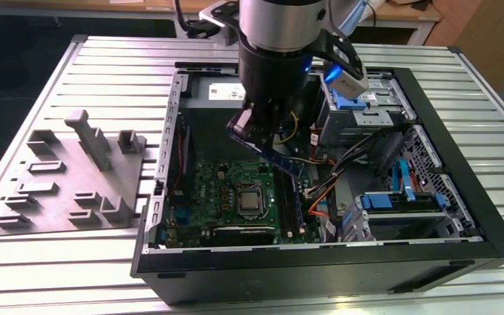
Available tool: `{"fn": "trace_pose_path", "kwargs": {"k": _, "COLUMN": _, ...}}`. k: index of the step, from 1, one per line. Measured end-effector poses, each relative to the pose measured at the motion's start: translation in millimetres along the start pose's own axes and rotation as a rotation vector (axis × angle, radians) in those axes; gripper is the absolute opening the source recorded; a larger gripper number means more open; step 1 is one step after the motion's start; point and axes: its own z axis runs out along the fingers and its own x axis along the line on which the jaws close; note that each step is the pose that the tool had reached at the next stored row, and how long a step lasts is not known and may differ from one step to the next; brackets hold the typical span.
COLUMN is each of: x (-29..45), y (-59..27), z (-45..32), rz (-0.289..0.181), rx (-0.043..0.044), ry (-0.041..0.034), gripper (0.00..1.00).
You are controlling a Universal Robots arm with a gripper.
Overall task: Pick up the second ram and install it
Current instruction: 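Insert the second ram into the second slot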
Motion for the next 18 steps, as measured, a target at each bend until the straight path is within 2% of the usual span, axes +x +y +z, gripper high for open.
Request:
{"fn": "trace_pose_path", "kwargs": {"k": 9, "x": 0.0, "y": 0.0, "z": 1.1, "rz": 0.136, "rx": 0.004, "ry": -0.0024, "gripper": 0.11}}
{"fn": "trace_pose_path", "kwargs": {"k": 12, "x": 0.1, "y": 0.0, "z": 1.6, "rz": 0.205, "rx": 0.006, "ry": -0.0036, "gripper": 0.11}}
{"fn": "trace_pose_path", "kwargs": {"k": 18, "x": 0.1, "y": 0.0, "z": 2.2, "rz": 0.287, "rx": 0.0084, "ry": -0.0052, "gripper": 0.11}}
